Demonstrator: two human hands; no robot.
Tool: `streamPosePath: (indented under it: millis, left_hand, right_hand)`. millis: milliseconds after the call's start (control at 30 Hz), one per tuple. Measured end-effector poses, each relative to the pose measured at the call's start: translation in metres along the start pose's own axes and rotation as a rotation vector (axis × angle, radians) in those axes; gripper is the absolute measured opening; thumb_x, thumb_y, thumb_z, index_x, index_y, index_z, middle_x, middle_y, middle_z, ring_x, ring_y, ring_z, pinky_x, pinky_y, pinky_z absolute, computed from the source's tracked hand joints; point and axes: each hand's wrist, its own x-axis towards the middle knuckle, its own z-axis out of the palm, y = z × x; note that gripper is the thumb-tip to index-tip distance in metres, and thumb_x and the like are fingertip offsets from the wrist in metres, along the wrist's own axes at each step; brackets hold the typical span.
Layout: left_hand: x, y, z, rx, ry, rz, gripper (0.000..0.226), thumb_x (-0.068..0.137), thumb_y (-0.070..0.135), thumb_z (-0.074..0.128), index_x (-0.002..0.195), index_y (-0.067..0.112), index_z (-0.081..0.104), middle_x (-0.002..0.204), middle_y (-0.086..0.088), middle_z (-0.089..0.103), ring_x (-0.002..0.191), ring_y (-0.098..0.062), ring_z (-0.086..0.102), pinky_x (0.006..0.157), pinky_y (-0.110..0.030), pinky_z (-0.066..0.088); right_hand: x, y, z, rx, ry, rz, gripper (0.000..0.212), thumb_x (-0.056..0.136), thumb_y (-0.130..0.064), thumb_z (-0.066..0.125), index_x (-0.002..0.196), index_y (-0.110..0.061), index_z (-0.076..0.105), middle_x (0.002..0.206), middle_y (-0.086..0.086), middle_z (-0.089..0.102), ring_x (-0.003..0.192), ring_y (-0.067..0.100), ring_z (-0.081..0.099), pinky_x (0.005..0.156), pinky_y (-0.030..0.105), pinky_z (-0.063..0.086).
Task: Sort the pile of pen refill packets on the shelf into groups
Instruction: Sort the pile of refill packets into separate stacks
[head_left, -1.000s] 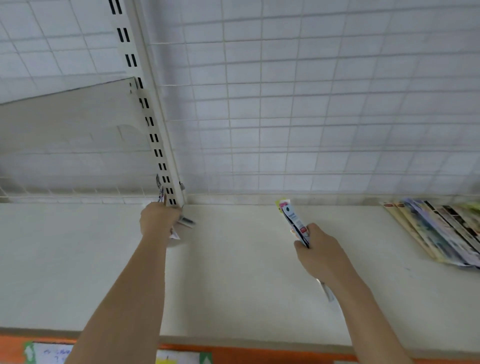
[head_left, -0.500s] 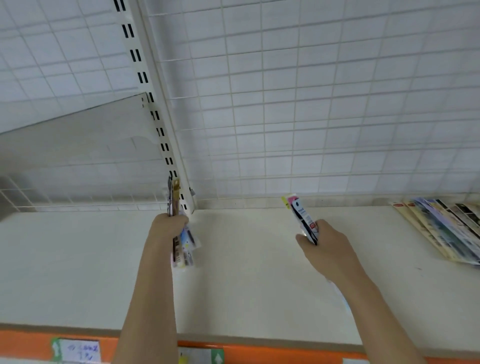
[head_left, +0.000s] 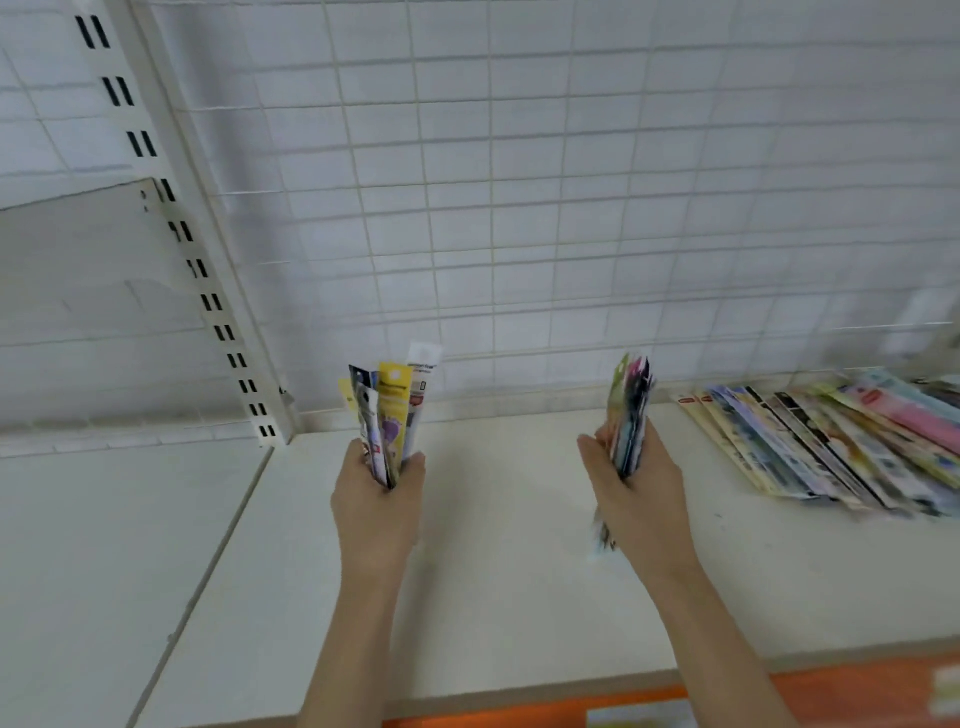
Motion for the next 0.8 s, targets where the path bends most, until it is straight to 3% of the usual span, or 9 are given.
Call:
streamPosePath:
  millis: [133, 233, 300, 400, 500, 533, 600, 667, 800]
  left_hand:
    - [-0.005, 0.005, -0.002, 0.016, 0.084, -0.082, 0.024, 0.083, 0.015, 0.067, 0.067, 0.02, 0.049, 0.061, 0.002, 0.055, 0.053, -0.014, 0.055, 0.052, -0.027, 0.042]
    - [-0.008, 0.008, -0.004, 0.006, 0.051, -0.076, 0.023, 0.086, 0.017, 0.064, 0.066, 0.016, 0.052, 0.04, 0.005, 0.055, 0.035, -0.001, 0.054, 0.042, -0.017, 0.044]
    - [-0.011, 0.01, -0.001, 0.038, 0.018, -0.061, 0.017, 0.089, 0.016, 0.059, 0.076, 0.006, 0.057, 0.044, 0.006, 0.056, 0.034, 0.002, 0.052, 0.041, -0.014, 0.042]
    - [-0.018, 0.014, 0.008, 0.049, -0.025, -0.016, 0.017, 0.092, 0.012, 0.054, 0.077, 0.018, 0.05, 0.058, 0.003, 0.055, 0.04, 0.009, 0.054, 0.042, -0.005, 0.039]
    - [-0.029, 0.018, 0.023, 0.078, -0.036, -0.013, 0.009, 0.092, 0.012, 0.053, 0.086, 0.009, 0.049, 0.067, -0.007, 0.054, 0.048, -0.01, 0.055, 0.038, -0.005, 0.037]
    - [-0.033, 0.018, 0.029, 0.104, -0.032, -0.009, 0.009, 0.092, 0.014, 0.054, 0.088, 0.007, 0.049, 0.07, -0.011, 0.056, 0.055, -0.02, 0.056, 0.039, -0.008, 0.038]
    - [-0.044, 0.022, 0.046, 0.146, -0.027, 0.007, 0.007, 0.092, 0.016, 0.054, 0.092, 0.01, 0.051, 0.077, -0.018, 0.062, 0.067, -0.032, 0.06, 0.044, -0.015, 0.037]
    - [-0.059, 0.032, 0.067, 0.15, -0.011, 0.019, 0.006, 0.093, 0.017, 0.053, 0.096, 0.012, 0.051, 0.078, -0.016, 0.063, 0.07, -0.03, 0.062, 0.049, -0.019, 0.037]
    - [-0.104, 0.058, 0.124, 0.159, 0.001, 0.022, 0.013, 0.094, 0.02, 0.051, 0.095, 0.007, 0.048, 0.065, -0.003, 0.059, 0.045, -0.015, 0.06, 0.05, -0.027, 0.044]
  right_hand:
    - [-0.005, 0.01, -0.003, -0.022, -0.144, 0.176, 0.011, 0.089, -0.02, 0.062, 0.086, -0.023, 0.053, 0.072, -0.004, 0.056, 0.058, 0.005, 0.05, 0.05, 0.014, 0.041]
    - [-0.006, 0.014, -0.006, -0.132, -0.19, 0.232, 0.014, 0.089, -0.025, 0.061, 0.081, -0.018, 0.052, 0.072, -0.002, 0.054, 0.063, 0.009, 0.051, 0.056, 0.019, 0.039]
    - [-0.004, 0.017, -0.012, -0.161, -0.164, 0.216, 0.025, 0.091, -0.026, 0.057, 0.072, -0.013, 0.046, 0.065, 0.002, 0.049, 0.057, 0.015, 0.046, 0.053, 0.024, 0.036]
    - [0.001, 0.017, -0.025, -0.118, -0.098, 0.215, 0.017, 0.094, -0.022, 0.052, 0.087, -0.008, 0.053, 0.075, 0.009, 0.06, 0.064, 0.02, 0.058, 0.053, 0.02, 0.04]
    - [0.01, 0.019, -0.045, -0.057, -0.038, 0.161, 0.011, 0.095, -0.015, 0.05, 0.105, -0.015, 0.052, 0.08, 0.0, 0.063, 0.07, 0.014, 0.062, 0.064, 0.028, 0.05]
    - [0.014, 0.02, -0.055, -0.068, -0.035, 0.135, 0.013, 0.094, -0.014, 0.051, 0.107, -0.016, 0.051, 0.077, 0.001, 0.061, 0.068, 0.017, 0.06, 0.064, 0.033, 0.049]
    - [0.021, 0.024, -0.079, -0.116, -0.046, 0.097, 0.009, 0.093, -0.017, 0.054, 0.101, -0.015, 0.052, 0.073, 0.006, 0.056, 0.065, 0.024, 0.053, 0.058, 0.029, 0.044]
    - [0.028, 0.031, -0.108, -0.157, -0.066, 0.073, 0.009, 0.092, -0.022, 0.056, 0.09, -0.014, 0.051, 0.065, 0.002, 0.05, 0.059, 0.02, 0.048, 0.052, 0.026, 0.038]
    - [0.043, 0.05, -0.185, -0.182, -0.028, 0.089, 0.019, 0.093, -0.029, 0.053, 0.083, -0.014, 0.049, 0.062, 0.006, 0.054, 0.056, 0.024, 0.055, 0.052, 0.034, 0.043]
